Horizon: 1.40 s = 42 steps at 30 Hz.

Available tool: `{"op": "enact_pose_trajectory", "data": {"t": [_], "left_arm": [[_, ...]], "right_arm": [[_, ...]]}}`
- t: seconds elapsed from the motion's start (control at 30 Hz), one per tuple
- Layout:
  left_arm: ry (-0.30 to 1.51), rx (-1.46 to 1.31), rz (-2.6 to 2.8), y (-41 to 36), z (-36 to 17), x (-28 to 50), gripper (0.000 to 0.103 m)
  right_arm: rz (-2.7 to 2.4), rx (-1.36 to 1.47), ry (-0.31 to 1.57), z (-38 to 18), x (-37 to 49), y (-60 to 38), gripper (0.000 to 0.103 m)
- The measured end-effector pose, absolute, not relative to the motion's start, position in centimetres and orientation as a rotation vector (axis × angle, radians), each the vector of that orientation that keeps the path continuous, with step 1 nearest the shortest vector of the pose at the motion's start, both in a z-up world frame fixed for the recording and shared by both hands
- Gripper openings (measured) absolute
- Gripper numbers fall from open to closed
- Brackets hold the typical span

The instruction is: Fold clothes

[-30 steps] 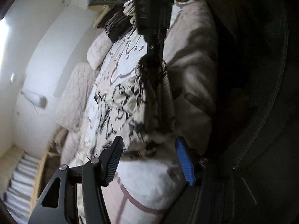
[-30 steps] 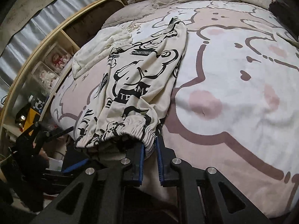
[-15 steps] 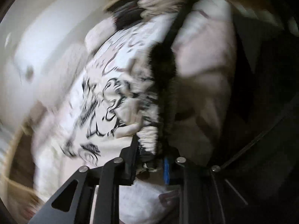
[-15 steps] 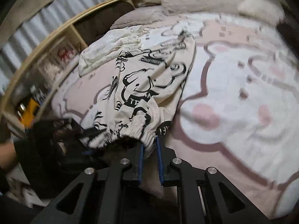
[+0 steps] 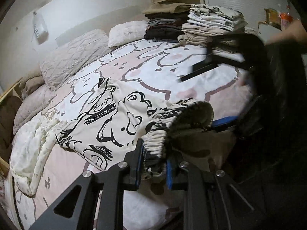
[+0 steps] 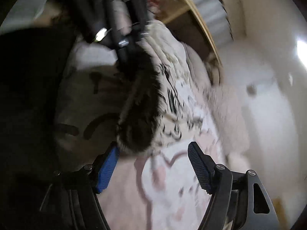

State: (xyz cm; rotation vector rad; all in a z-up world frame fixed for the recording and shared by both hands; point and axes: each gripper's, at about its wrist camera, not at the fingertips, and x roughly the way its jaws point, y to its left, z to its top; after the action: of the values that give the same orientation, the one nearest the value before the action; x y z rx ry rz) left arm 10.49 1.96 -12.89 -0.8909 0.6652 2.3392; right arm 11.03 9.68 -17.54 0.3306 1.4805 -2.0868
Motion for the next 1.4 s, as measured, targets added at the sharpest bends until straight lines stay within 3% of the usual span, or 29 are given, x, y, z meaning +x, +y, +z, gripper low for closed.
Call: {"op": "enact_pose_trajectory", "data": {"t": [0.07, 0.1, 0.13, 0.17, 0.2, 0.37, 0.57, 0.73, 0.9, 1.1, 1.4], "left_arm": [[0.701, -0.886, 2.327, 2.1, -12.8, 10.7, 0.019], [0.711, -0.884, 2.326, 2.1, -12.6, 10.8, 0.019], [0.717, -0.881, 2.328, 2.1, -12.4, 10.8, 0.019], [0.716, -0.876, 2.331, 1.9, -11.9, 10.9, 0.019], [0.713, -0.872, 2.335, 1.7, -11.4, 11.2, 0.019], [0.683, -0.82, 2.319, 2.3, -6.9, 13.8, 0.018], [0.473, -0.986, 2.19, 2.3, -3.8, 15.9, 0.018], [0.465, -1.078, 2.167, 2.0, -3.9, 12.8, 0.019], [0.37, -1.172, 2.201, -0.5, -3.7, 4.0, 0.019], [0.292, -1.328, 2.176, -3.2, -7.7, -5.7, 0.019], [0.17, -1.491, 2.1, -5.7, -13.7, -12.2, 0.019]], "right_arm": [[-2.033, 0.243, 1.558, -18.5, 10.6, 8.9, 0.073], [-2.005, 0.213, 1.584, -18.7, 10.4, 8.6, 0.067], [-1.976, 0.184, 1.61, -18.9, 10.1, 8.3, 0.037], [-1.952, 0.164, 1.628, -18.8, 9.9, 8.1, 0.02], [-1.946, 0.181, 1.617, -17.7, 9.8, 8.4, 0.016], [-1.912, 0.288, 1.546, -11.8, 9.9, 9.8, 0.015], [-1.772, 0.667, 1.227, -4.8, 11.0, 12.1, 0.015], [-1.688, 0.8, 1.15, -5.3, 8.2, 12.1, 0.015], [-1.694, 0.911, 1.09, -4.5, -0.7, 9.7, 0.015], [-1.651, 1.066, 1.067, -7.7, -10.6, 5.7, 0.015], [-1.575, 1.224, 0.977, -13.1, -17.7, 3.3, 0.015]]}}
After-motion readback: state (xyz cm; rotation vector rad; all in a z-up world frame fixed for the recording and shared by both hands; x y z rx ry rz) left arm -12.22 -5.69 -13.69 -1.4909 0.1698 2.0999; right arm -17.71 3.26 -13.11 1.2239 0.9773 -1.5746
